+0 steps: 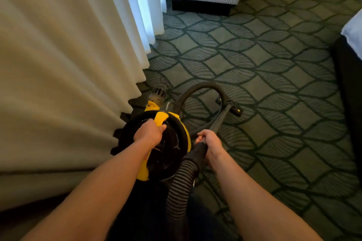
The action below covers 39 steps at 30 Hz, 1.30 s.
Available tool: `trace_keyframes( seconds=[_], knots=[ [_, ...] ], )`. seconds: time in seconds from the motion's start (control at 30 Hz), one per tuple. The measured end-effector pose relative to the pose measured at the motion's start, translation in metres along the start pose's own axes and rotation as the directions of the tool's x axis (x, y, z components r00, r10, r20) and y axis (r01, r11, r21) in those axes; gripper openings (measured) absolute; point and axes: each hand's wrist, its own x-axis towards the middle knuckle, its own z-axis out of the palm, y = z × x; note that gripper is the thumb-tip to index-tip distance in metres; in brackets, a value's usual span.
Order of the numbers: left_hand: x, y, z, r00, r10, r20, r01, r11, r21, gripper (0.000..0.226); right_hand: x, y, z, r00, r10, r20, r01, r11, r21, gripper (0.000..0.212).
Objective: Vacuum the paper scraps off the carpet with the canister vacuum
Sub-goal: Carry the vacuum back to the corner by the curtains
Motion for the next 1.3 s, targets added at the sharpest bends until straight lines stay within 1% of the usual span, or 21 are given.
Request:
trace_keyframes(
  seconds=[0.13, 0.27, 0.4, 0.57, 0.73, 0.9, 0.97, 1.1, 1.2, 1.3],
  knots=[
    [-0.044, -0.042, 0.020, 0.998, -0.061, -0.017, 0.060, 0.997, -0.056, 0.038, -0.020, 0.038, -0.021, 0.999, -0.039, 0.013, 0.039, 0.999, -0.036, 0.019],
    [-0.093, -0.084, 0.042, 0.994, -0.109, 0.008, 0.109, 0.987, -0.114, 0.041, -0.040, 0.086, -0.043, 0.996, -0.071, 0.045, 0.075, 0.994, -0.076, 0.020],
    [-0.142, -0.112, 0.061, 0.988, -0.151, -0.010, 0.149, 0.980, -0.136, 0.037, -0.052, 0.117, -0.065, 0.994, -0.051, 0.093, 0.063, 0.989, -0.137, 0.018],
    [-0.179, -0.146, 0.087, 0.973, -0.231, -0.009, 0.228, 0.966, -0.123, 0.037, -0.063, 0.146, -0.085, 0.994, 0.008, 0.105, 0.020, 0.964, -0.265, 0.012],
    [-0.203, -0.178, 0.114, 0.936, -0.352, 0.024, 0.350, 0.918, -0.185, 0.035, -0.063, 0.160, -0.092, 0.987, 0.086, 0.137, -0.030, 0.931, -0.364, 0.009],
    [-0.224, -0.193, 0.141, 0.890, -0.450, 0.078, 0.454, 0.858, -0.238, 0.039, -0.056, 0.175, -0.096, 0.967, 0.202, 0.153, -0.115, 0.888, -0.446, 0.016],
    [-0.232, -0.198, 0.150, 0.879, -0.465, 0.107, 0.476, 0.840, -0.260, 0.041, -0.053, 0.188, -0.094, 0.965, 0.215, 0.151, -0.122, 0.877, -0.465, 0.022],
    [-0.245, -0.209, 0.166, 0.860, -0.486, 0.152, 0.509, 0.812, -0.284, 0.047, -0.046, 0.209, -0.096, 0.968, 0.212, 0.130, -0.121, 0.858, -0.498, 0.021],
    [-0.248, -0.214, 0.175, 0.870, -0.466, 0.163, 0.493, 0.836, -0.242, 0.041, -0.039, 0.216, -0.109, 0.965, 0.244, 0.098, -0.157, 0.833, -0.530, 0.019],
    [-0.252, -0.222, 0.192, 0.873, -0.456, 0.171, 0.484, 0.853, -0.198, 0.035, -0.027, 0.234, -0.128, 0.959, 0.281, 0.035, -0.210, 0.790, -0.576, 0.014]
  ],
)
